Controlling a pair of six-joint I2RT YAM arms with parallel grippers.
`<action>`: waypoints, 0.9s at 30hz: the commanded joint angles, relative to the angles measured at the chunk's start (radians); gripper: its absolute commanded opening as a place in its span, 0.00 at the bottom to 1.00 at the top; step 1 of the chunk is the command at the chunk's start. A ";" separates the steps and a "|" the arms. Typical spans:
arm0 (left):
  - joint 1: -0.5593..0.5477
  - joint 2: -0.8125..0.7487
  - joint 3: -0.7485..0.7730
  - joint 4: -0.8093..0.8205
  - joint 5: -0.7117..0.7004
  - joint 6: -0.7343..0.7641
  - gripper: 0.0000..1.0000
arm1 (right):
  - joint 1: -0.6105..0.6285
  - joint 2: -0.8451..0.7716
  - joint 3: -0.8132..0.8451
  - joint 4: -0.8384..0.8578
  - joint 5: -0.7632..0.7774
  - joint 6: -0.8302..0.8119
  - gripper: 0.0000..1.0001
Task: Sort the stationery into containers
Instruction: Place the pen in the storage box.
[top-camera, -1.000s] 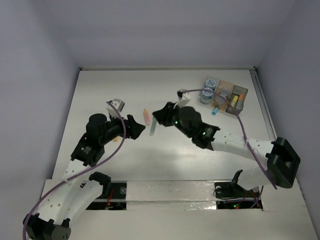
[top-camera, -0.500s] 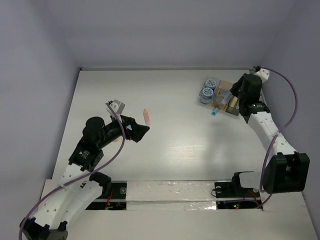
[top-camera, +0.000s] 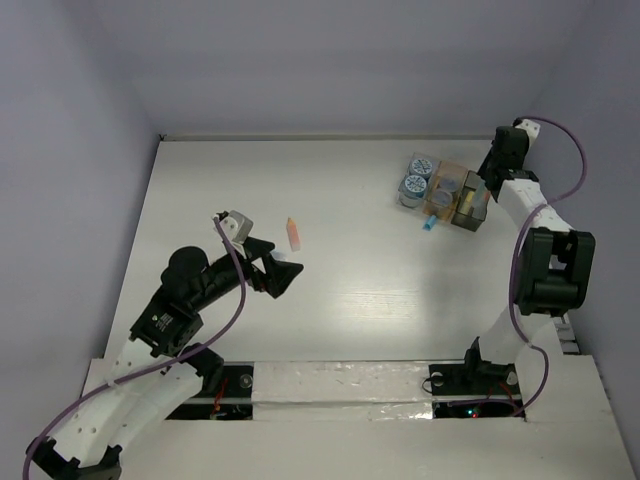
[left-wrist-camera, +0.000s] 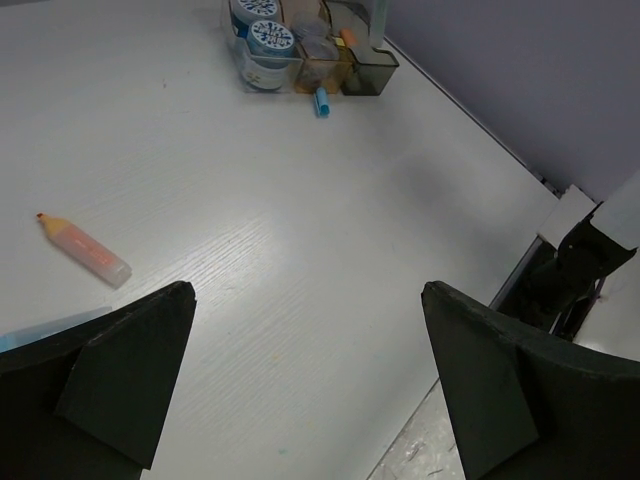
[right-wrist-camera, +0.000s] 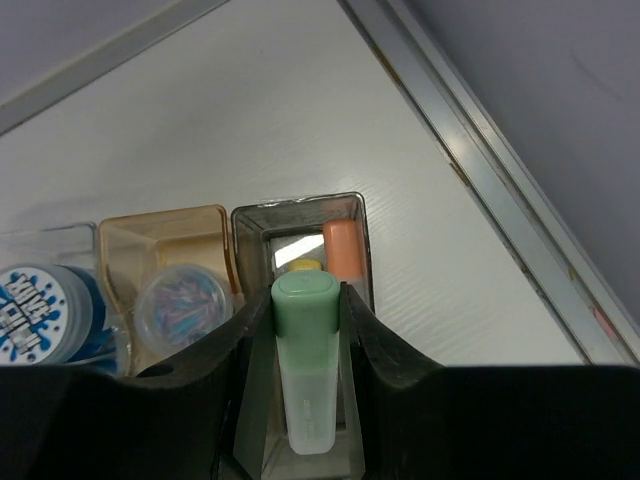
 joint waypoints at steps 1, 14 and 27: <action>-0.007 -0.010 0.049 0.019 -0.033 0.015 0.96 | 0.003 0.042 0.081 -0.016 -0.012 -0.055 0.00; -0.017 0.010 0.054 0.019 -0.062 0.018 0.96 | 0.003 0.067 0.116 -0.124 -0.105 0.017 0.58; 0.002 0.042 0.054 0.019 -0.084 0.018 0.96 | 0.328 -0.283 -0.182 -0.082 -0.175 0.096 0.46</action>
